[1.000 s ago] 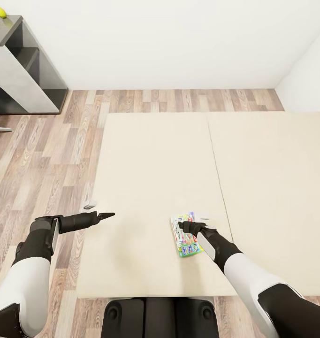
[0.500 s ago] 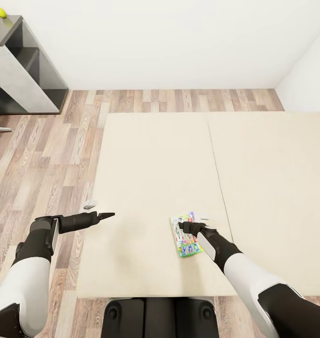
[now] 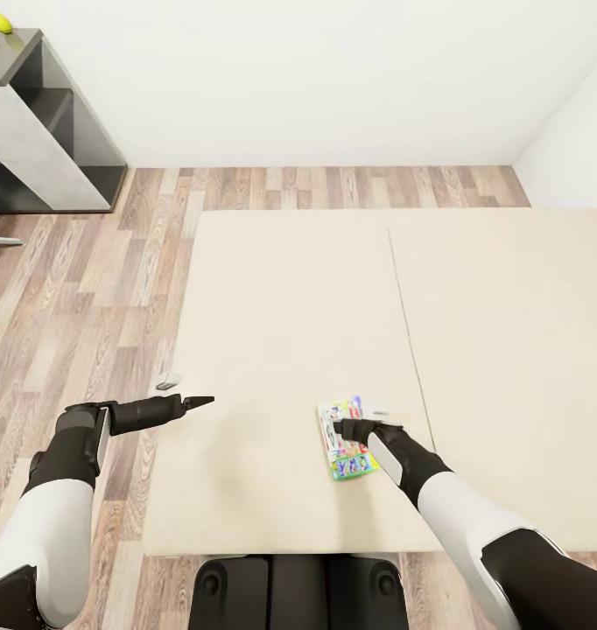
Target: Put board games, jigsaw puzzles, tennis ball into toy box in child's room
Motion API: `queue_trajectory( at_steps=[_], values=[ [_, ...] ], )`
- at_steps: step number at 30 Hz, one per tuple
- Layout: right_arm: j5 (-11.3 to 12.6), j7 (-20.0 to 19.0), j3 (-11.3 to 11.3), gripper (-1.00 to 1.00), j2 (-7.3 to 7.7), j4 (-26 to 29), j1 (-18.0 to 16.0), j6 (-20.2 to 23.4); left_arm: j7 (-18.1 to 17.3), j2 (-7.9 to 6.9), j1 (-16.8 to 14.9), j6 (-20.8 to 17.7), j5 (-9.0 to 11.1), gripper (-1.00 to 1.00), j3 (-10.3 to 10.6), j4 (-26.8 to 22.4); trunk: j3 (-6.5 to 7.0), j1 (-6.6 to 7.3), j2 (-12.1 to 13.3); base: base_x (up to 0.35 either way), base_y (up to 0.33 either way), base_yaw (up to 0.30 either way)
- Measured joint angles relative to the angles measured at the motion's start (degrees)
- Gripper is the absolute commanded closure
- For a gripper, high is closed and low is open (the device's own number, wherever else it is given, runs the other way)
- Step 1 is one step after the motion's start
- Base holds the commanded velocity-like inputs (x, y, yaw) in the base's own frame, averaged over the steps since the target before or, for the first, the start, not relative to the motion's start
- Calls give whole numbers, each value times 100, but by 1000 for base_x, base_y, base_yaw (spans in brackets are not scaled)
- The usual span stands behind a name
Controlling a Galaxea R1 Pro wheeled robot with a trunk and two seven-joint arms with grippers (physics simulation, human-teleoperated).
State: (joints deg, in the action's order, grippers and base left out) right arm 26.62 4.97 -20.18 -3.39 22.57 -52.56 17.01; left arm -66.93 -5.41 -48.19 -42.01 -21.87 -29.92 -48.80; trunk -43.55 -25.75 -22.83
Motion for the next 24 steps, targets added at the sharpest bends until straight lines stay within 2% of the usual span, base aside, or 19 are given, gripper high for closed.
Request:
queue_trajectory(
  at_steps=[7,20,24],
  values=[
    [10,5,4,-100,0,0,-5,158,1,0,0,0,-5,-100,0,0,0,0,0,0,0,0],
    [-13,5,9,-100,0,6,-4,149,19,0,0,-5,-14,-100,0,1,0,0,0,0,0,0],
    [1,-111,-122,-100,-130,-121,48,51,37,21,9,-8,-46,-100,-5,8,0,0,0,0,0,0]
  ],
)
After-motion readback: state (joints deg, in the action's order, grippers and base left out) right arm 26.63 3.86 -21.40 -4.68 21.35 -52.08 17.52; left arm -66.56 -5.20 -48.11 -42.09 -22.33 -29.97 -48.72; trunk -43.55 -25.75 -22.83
